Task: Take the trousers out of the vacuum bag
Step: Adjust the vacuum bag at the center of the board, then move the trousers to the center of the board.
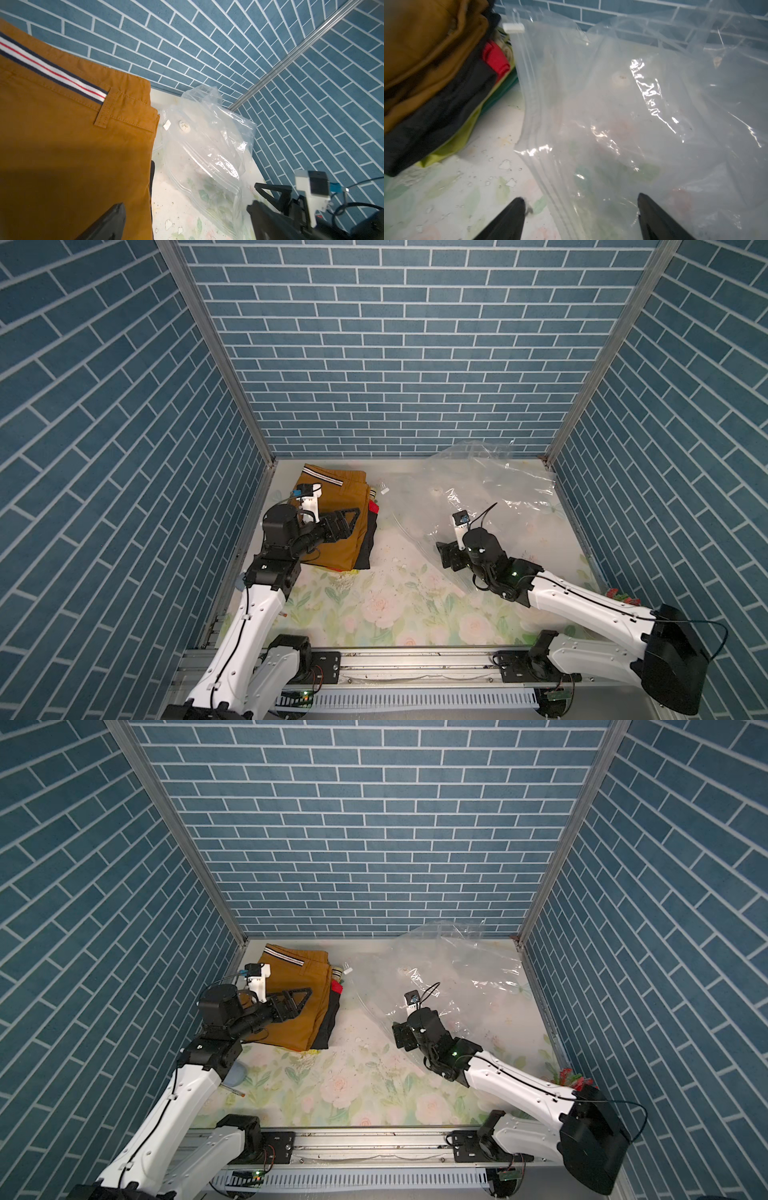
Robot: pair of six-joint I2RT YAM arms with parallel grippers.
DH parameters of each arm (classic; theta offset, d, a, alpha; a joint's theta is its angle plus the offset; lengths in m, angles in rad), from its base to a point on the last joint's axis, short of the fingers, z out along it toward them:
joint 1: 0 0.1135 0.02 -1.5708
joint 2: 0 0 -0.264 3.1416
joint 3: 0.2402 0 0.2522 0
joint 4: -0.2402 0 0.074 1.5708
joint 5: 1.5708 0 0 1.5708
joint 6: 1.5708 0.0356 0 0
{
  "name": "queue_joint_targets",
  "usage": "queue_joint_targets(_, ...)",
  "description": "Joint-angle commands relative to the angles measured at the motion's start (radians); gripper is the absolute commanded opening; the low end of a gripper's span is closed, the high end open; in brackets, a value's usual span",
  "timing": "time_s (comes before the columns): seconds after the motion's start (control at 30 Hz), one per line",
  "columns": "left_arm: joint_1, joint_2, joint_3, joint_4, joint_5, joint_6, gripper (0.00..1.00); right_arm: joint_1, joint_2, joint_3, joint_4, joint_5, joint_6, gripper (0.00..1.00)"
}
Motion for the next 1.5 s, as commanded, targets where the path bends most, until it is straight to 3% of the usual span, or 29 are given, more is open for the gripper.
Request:
queue_joint_targets(0.0, -0.02, 0.026, 0.055, 0.023, -0.041, 0.012, 0.99, 0.001, -0.087, -0.005, 0.036, -0.122, -0.055, 0.88)
queue_joint_targets(0.1, -0.032, 0.051, 0.093, 0.022, -0.078, 0.009, 1.0, 0.001, -0.141, 0.002, 0.033, -0.103, -0.061, 0.9)
queue_joint_targets(0.37, -0.063, 0.096, 0.162, 0.003, -0.284, 0.048, 1.0, 0.001, -0.213, -0.003, 0.036, 0.126, -0.073, 0.94)
queue_joint_targets(0.43, -0.077, 0.089, 0.149, 0.031, -0.35, 0.078, 1.0, -0.001, -0.221, -0.014, 0.039, 0.187, -0.082, 1.0)
queue_joint_targets(0.73, -0.092, 0.009, 0.054, 0.096, -0.576, 0.093, 0.99, -0.054, -0.259, -0.059, 0.074, 0.369, -0.151, 1.0)
queue_joint_targets(1.0, -0.09, 0.003, -0.064, 0.188, -0.764, 0.088, 1.0, -0.165, -0.29, -0.15, 0.196, 0.286, -0.187, 1.0)
queue_joint_targets(1.23, -0.09, 0.046, -0.106, 0.277, -0.894, 0.215, 0.99, -0.258, -0.274, -0.191, 0.244, 0.259, -0.168, 1.0)
queue_joint_targets(1.47, -0.078, -0.031, -0.329, 0.55, -0.919, 0.38, 1.0, -0.311, -0.304, -0.246, 0.308, 0.235, -0.155, 1.0)
